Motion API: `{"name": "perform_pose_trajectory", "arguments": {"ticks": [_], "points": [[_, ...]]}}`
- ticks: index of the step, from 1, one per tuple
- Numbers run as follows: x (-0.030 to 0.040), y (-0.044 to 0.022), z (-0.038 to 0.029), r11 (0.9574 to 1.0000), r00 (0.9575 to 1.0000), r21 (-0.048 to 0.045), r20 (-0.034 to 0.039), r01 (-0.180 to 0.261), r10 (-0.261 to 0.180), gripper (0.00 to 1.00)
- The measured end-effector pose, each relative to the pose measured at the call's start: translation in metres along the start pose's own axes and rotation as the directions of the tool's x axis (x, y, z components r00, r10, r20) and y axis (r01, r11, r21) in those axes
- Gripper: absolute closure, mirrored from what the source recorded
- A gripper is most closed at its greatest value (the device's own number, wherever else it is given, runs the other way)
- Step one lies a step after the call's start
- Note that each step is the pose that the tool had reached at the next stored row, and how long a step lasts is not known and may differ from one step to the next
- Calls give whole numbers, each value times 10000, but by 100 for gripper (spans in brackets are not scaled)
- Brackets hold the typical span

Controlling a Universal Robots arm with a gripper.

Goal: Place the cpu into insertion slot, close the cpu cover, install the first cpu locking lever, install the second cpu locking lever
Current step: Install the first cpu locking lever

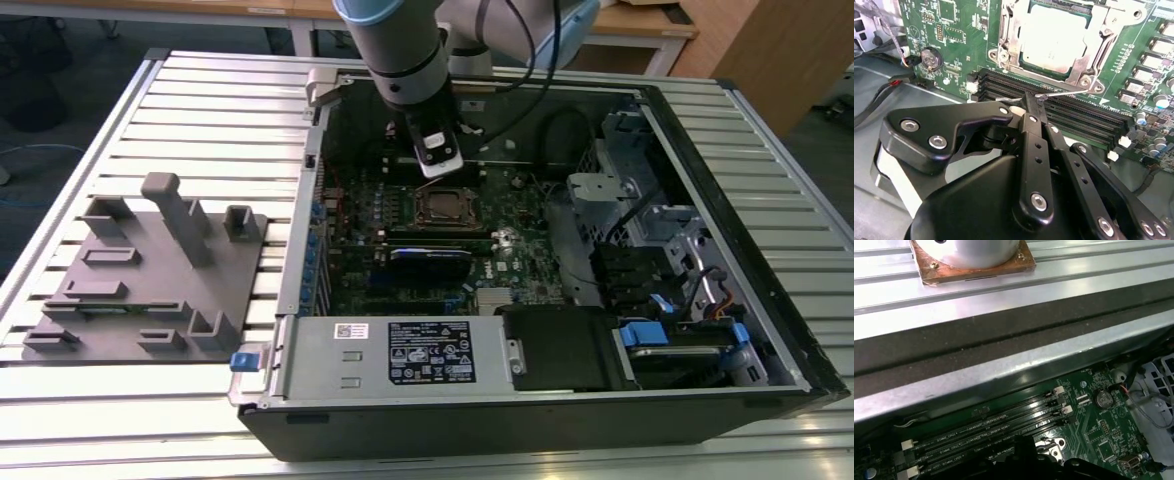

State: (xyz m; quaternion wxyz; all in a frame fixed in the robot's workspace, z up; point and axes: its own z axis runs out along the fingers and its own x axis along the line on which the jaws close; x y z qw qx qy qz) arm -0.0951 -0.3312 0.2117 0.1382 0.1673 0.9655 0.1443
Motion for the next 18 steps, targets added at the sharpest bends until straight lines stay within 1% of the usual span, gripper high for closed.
{"name": "perform_pose_trajectory", "arguments": {"ticks": [3, 5, 9, 13, 15, 18], "points": [[1, -1, 7, 10000, 10000, -5, 5, -7, 7, 90], [7, -9, 26, 10000, 10000, 15, 27, -74, 74, 90], [16, -23, 65, 9990, 9989, 99, 157, -438, 437, 90], [23, -34, 97, 9962, 9960, 187, 309, -849, 843, 90], [26, -36, 108, 9951, 9947, 212, 353, -971, 963, 90], [33, -25, 119, 9944, 9940, 227, 378, -1036, 1027, 90]]}}
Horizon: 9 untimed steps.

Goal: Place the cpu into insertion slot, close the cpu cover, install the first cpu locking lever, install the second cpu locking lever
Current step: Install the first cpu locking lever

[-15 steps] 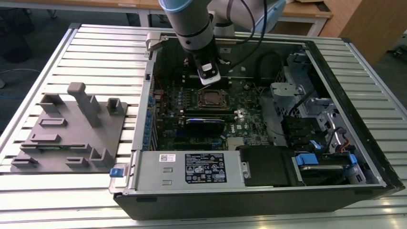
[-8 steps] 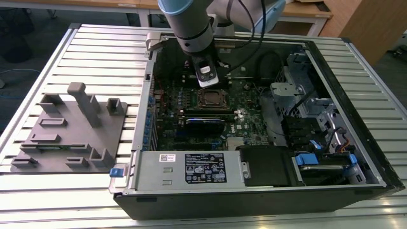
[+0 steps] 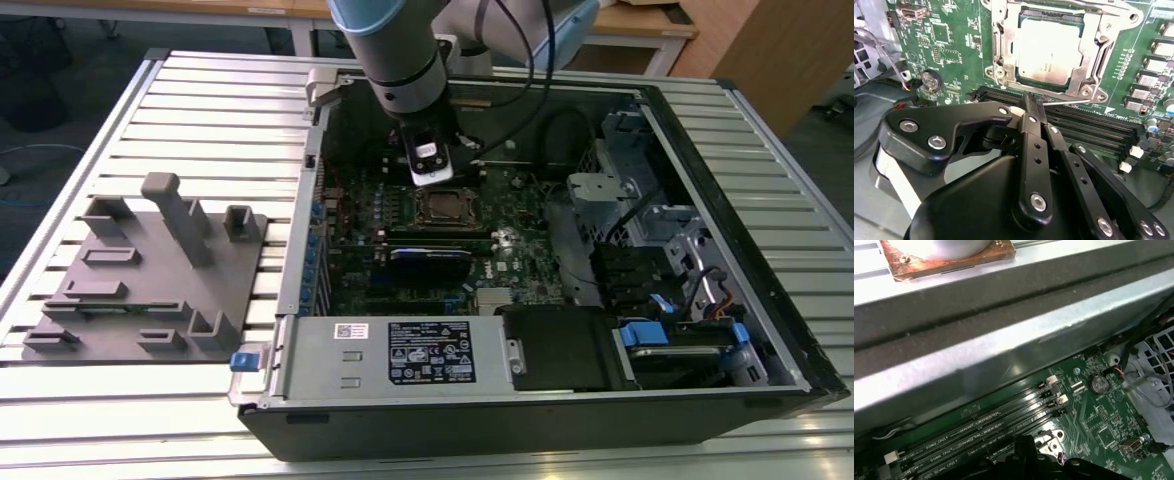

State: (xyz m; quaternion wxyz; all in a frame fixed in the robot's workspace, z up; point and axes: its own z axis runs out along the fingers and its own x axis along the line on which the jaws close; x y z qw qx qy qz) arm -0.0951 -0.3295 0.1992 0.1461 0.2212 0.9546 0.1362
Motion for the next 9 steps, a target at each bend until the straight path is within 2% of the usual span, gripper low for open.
{"name": "perform_pose_trajectory", "arguments": {"ticks": [5, 9], "points": [[27, 43, 20, 10000, 10000, 20, 18, -33, 33, 90], [32, 44, 32, 10000, 10000, 53, 43, -58, 58, 90]]}}
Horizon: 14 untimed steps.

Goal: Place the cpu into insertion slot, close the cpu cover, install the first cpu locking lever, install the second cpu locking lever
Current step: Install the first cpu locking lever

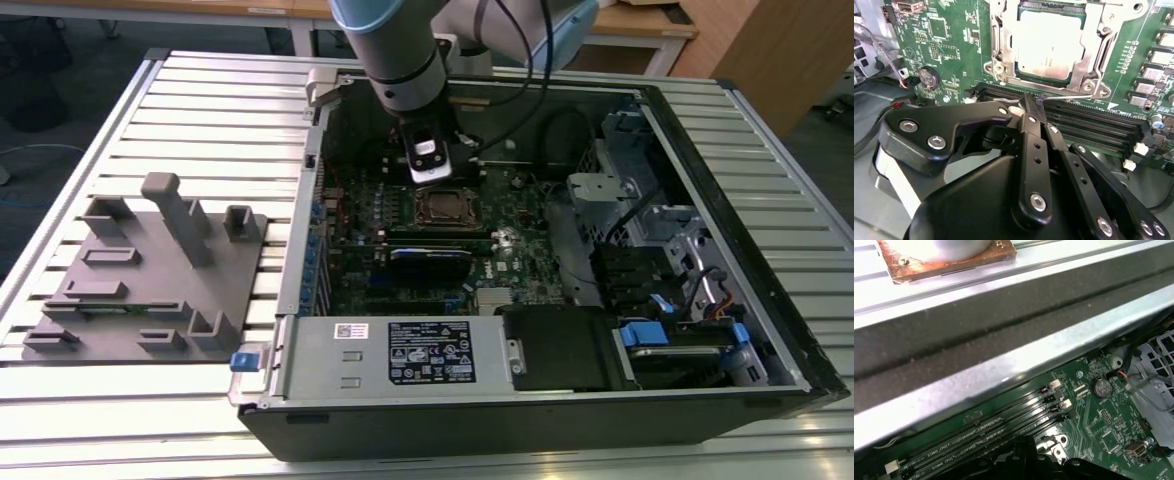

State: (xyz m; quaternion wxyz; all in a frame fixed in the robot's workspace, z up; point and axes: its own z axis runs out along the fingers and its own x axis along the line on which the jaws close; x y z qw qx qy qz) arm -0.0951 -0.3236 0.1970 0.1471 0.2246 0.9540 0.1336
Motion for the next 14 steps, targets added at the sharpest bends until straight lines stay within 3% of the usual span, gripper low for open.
{"name": "perform_pose_trajectory", "arguments": {"ticks": [14], "points": [[42, 27, 75, 9998, 9999, 194, 102, 14, -16, 90]]}}
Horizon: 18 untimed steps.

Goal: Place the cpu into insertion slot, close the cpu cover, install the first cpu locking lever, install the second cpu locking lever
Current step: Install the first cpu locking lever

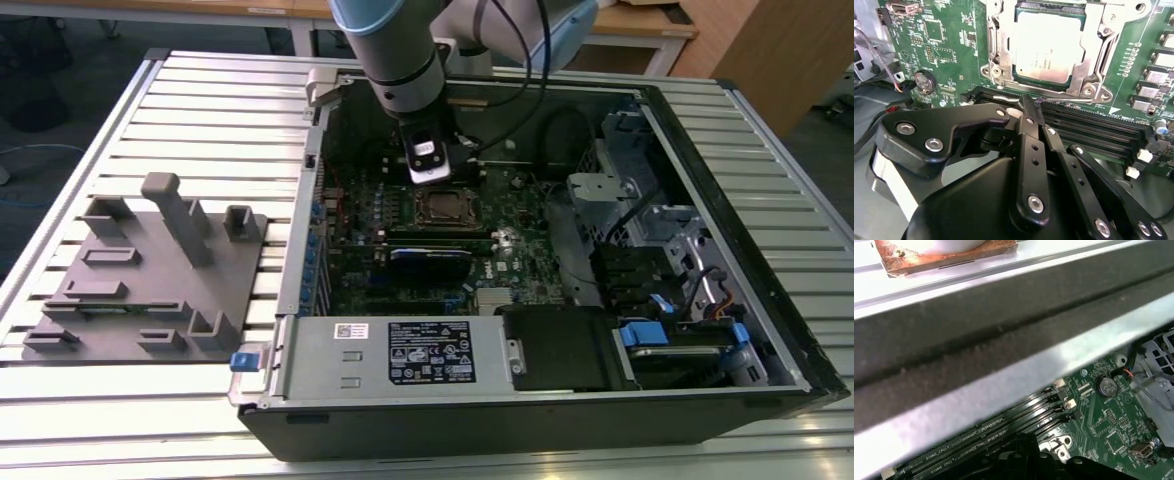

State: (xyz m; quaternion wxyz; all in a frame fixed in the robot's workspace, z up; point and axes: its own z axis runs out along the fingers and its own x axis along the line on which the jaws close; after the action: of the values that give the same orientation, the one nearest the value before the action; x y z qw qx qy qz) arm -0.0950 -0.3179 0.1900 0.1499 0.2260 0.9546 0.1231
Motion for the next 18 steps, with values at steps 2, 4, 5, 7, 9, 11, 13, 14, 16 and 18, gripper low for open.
{"name": "perform_pose_trajectory", "arguments": {"ticks": [2, 4, 5, 7, 9, 11, 13, 14, 16, 18], "points": [[5, 6, 8, 10000, 10000, 26, 15, 0, 0, 90], [7, 6, 13, 10000, 10000, 58, 39, -9, 9, 90], [8, 5, 15, 10000, 10000, 75, 51, -15, 14, 90], [9, 3, 20, 9999, 10000, 103, 69, -23, 22, 90], [10, 2, 23, 9999, 10000, 125, 81, -27, 26, 90], [10, 2, 23, 9999, 10000, 129, 83, -26, 25, 90], [10, 2, 23, 9999, 10000, 130, 84, -26, 25, 90], [10, 2, 24, 9999, 10000, 130, 85, -26, 25, 90], [10, 2, 24, 9999, 10000, 131, 86, -25, 24, 90], [10, 2, 24, 9999, 10000, 133, 87, -25, 23, 90]]}}
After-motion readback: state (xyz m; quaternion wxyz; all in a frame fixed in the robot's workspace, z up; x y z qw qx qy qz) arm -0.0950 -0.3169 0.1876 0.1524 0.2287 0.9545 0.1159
